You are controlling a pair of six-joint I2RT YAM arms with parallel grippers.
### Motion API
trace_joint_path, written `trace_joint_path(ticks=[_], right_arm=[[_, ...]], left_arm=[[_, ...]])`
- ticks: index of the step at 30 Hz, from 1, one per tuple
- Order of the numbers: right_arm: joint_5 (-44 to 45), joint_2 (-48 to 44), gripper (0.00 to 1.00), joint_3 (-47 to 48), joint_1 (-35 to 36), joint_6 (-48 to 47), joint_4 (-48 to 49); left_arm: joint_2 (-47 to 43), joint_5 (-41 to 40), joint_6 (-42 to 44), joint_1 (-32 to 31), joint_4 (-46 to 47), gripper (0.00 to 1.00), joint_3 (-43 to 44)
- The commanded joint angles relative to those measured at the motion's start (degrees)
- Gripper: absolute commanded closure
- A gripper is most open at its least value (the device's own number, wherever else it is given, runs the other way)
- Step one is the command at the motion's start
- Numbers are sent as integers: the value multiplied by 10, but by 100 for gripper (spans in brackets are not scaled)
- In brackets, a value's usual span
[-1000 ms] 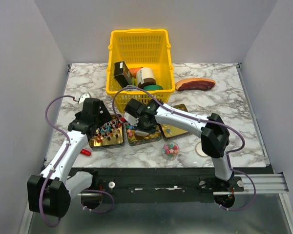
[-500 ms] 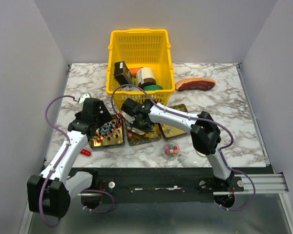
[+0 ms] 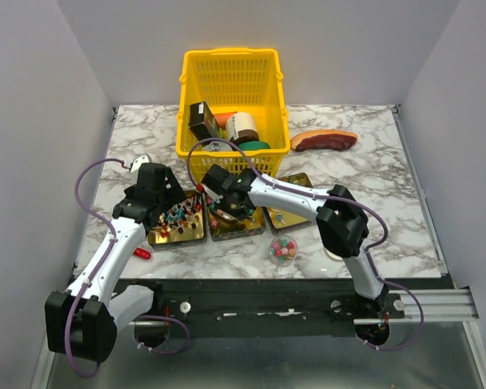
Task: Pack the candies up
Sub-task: Scoop the fake candies from the storage box.
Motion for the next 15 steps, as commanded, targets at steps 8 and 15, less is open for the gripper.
trace_joint_path(ticks=[8,15], right_arm=[[35,-81,99,-81,-5,3,66],[45,-121,99,-121,-5,-2,66]], left_arm=[[-7,-9,4,4,4,1,-3],[-4,-4,4,4,6,1,-3]])
